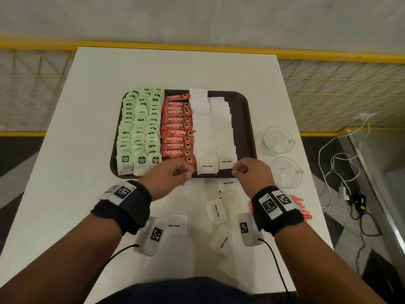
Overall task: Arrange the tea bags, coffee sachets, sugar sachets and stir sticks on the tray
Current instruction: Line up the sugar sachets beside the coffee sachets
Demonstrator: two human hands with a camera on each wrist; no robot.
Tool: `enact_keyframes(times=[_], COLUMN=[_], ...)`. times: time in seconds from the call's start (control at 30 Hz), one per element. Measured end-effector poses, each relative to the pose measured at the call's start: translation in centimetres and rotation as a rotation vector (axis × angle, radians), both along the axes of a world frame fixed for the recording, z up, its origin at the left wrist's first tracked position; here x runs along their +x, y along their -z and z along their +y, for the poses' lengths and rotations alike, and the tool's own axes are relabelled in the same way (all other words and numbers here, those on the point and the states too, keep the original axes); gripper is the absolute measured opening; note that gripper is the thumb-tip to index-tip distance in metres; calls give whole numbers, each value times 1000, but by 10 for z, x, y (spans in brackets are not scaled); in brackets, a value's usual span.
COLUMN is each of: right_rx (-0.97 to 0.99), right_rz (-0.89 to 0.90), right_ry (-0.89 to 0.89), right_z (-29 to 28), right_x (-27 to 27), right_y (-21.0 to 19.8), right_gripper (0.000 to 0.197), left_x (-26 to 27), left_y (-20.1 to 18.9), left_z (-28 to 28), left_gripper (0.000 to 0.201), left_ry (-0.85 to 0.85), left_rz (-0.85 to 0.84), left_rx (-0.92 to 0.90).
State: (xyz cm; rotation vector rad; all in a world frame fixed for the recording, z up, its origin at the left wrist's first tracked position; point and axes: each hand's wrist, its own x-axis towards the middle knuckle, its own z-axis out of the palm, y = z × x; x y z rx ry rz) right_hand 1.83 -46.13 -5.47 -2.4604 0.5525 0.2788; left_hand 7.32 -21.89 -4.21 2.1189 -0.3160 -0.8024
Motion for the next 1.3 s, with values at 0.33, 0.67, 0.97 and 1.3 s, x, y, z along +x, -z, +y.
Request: enact_keyframes(times=[0.33,0.67,0.97,1.3], right_rx=[-220,-312,-391,-284], right_rz=[182,168,218,238], right_ry=[-467,-477,-473,-357], right_z=[31,38,38,40], right_x=[-40,-44,-39,-38], right_y=[15,19,21,23], right_gripper=[39,55,51,59], left_x=[-57,-80,-85,-93], left_y=[22,30,30,32], left_z=[26,19,20,19], left_gripper=[45,52,40,27], left_ry=[503,402,372,244], left_rz=[-115,-141,-157,-90], left_rx=[481,547,632,521])
